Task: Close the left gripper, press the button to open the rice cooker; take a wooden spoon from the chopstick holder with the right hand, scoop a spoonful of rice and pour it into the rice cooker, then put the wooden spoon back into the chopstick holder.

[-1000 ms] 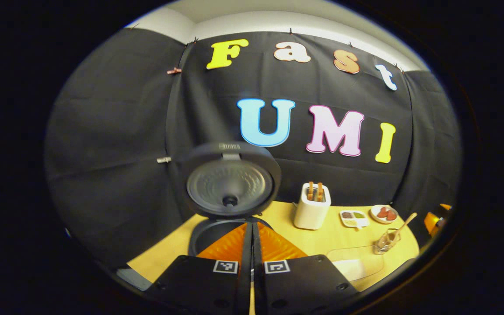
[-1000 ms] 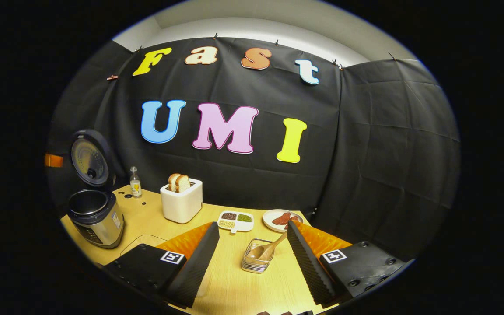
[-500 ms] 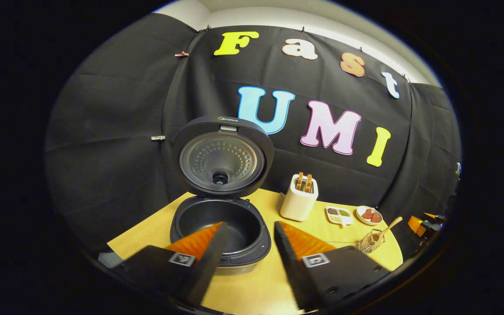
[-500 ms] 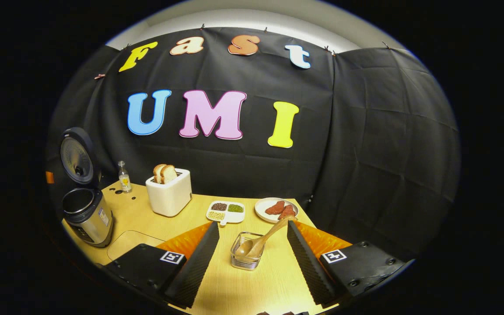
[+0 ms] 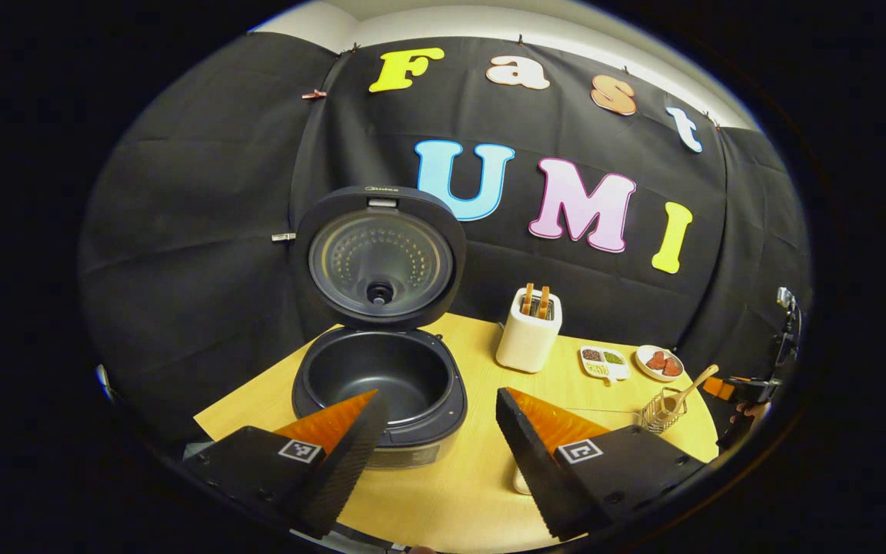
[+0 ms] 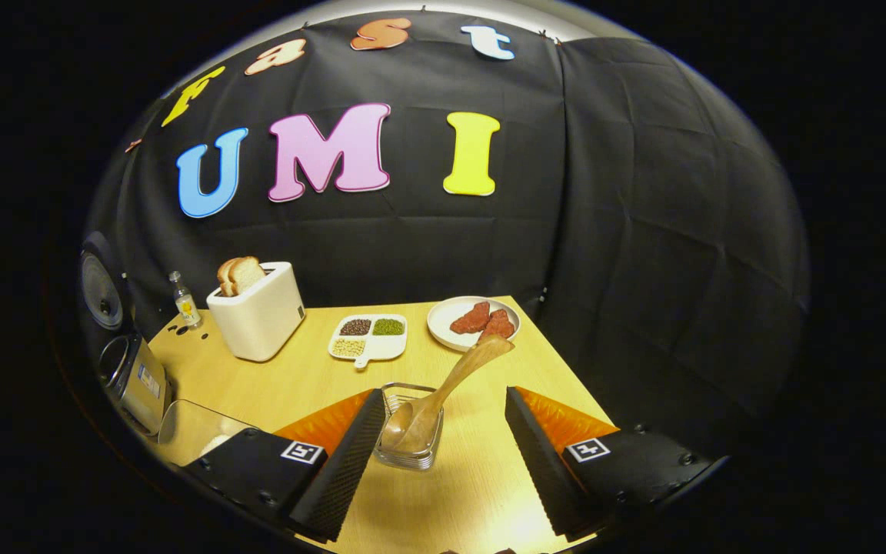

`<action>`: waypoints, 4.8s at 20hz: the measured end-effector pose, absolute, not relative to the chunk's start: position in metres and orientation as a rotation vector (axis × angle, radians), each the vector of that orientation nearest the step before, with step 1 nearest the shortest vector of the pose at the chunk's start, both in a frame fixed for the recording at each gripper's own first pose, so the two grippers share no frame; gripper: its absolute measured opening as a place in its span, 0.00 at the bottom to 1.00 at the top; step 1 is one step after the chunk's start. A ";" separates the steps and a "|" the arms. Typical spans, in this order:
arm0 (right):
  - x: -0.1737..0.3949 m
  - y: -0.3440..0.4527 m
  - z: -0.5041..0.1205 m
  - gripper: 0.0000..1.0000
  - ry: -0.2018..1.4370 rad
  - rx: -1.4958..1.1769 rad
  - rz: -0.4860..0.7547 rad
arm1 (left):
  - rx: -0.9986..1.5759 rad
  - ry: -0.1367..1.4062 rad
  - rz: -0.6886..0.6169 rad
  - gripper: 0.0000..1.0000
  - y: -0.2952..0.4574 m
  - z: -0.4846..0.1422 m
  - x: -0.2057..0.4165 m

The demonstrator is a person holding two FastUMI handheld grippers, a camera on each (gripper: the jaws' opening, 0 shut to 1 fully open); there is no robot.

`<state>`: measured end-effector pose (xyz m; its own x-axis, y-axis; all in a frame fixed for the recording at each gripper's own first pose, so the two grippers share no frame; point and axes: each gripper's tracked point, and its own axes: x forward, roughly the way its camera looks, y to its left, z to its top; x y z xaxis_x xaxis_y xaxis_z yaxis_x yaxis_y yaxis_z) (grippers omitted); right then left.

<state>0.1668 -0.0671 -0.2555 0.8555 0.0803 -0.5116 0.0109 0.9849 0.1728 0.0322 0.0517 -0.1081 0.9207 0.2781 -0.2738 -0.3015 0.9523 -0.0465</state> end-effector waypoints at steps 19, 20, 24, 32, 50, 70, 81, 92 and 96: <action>0.246 -0.050 -0.327 0.25 0.752 0.534 0.031 | -0.108 0.412 0.364 0.96 -0.029 -0.166 0.015; 0.242 -0.046 -0.322 0.22 0.760 0.544 0.036 | -0.109 0.404 0.357 0.96 -0.030 -0.164 0.015; 0.237 -0.043 -0.293 0.17 0.714 0.520 0.043 | -0.110 0.377 0.325 0.96 -0.019 -0.158 0.013; 0.212 -0.038 -0.201 0.16 0.560 0.441 0.024 | -0.070 0.318 0.252 0.96 0.033 -0.144 -0.002; 0.095 0.136 -0.213 0.17 0.587 0.224 0.251 | -0.041 0.326 0.051 0.96 0.096 -0.156 -0.020; 0.047 0.216 -0.257 0.17 0.749 0.341 0.299 | -0.066 0.354 0.085 0.96 0.122 -0.166 -0.024; 0.053 0.184 -0.250 0.17 0.846 0.843 0.161 | -0.045 0.350 0.073 0.96 0.117 -0.158 -0.021; 0.079 0.149 -0.211 0.16 0.829 1.058 0.174 | -0.081 0.316 0.132 0.96 0.101 -0.149 -0.027; 0.087 0.157 -0.191 0.17 0.820 1.075 0.223 | -0.094 0.302 0.145 0.96 0.098 -0.145 -0.029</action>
<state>0.0874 0.1575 -0.1910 0.6918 0.5355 -0.4844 0.2164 0.4863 0.8466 -0.0288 0.0978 -0.1454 0.9443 0.1284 -0.3030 -0.1566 0.9851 -0.0708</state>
